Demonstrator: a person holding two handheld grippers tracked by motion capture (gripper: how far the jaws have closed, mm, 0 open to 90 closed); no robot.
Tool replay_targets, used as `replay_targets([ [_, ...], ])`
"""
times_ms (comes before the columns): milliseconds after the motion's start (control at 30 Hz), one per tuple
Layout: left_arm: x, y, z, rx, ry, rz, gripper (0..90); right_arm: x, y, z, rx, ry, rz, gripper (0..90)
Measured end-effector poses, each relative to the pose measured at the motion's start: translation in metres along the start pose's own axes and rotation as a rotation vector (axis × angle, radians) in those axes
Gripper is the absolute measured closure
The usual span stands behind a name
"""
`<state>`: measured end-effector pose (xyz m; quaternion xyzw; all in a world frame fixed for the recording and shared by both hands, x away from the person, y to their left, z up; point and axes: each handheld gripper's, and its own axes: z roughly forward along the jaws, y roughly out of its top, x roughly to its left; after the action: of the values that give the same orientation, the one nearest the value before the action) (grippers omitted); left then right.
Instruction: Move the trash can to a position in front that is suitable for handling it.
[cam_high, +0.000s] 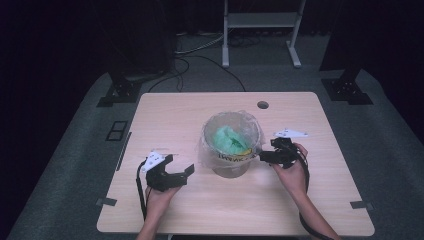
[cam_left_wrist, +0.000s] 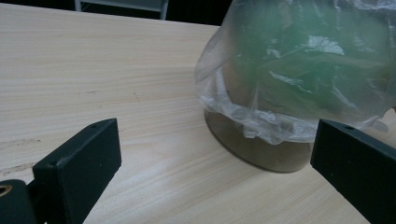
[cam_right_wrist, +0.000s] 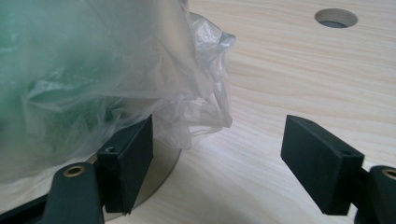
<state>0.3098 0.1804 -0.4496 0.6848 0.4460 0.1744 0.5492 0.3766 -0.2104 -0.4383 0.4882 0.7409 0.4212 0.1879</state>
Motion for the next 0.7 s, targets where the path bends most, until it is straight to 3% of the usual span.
replay_targets([
  [333,0.000,0.000,0.000,0.002,-0.002,0.004,0.5,0.016,0.006,0.012,0.007,0.026,-0.002,24.5],
  [700,-0.002,0.000,0.000,0.003,-0.011,0.013,0.5,0.022,0.006,0.016,0.012,0.051,-0.003,24.5],
])
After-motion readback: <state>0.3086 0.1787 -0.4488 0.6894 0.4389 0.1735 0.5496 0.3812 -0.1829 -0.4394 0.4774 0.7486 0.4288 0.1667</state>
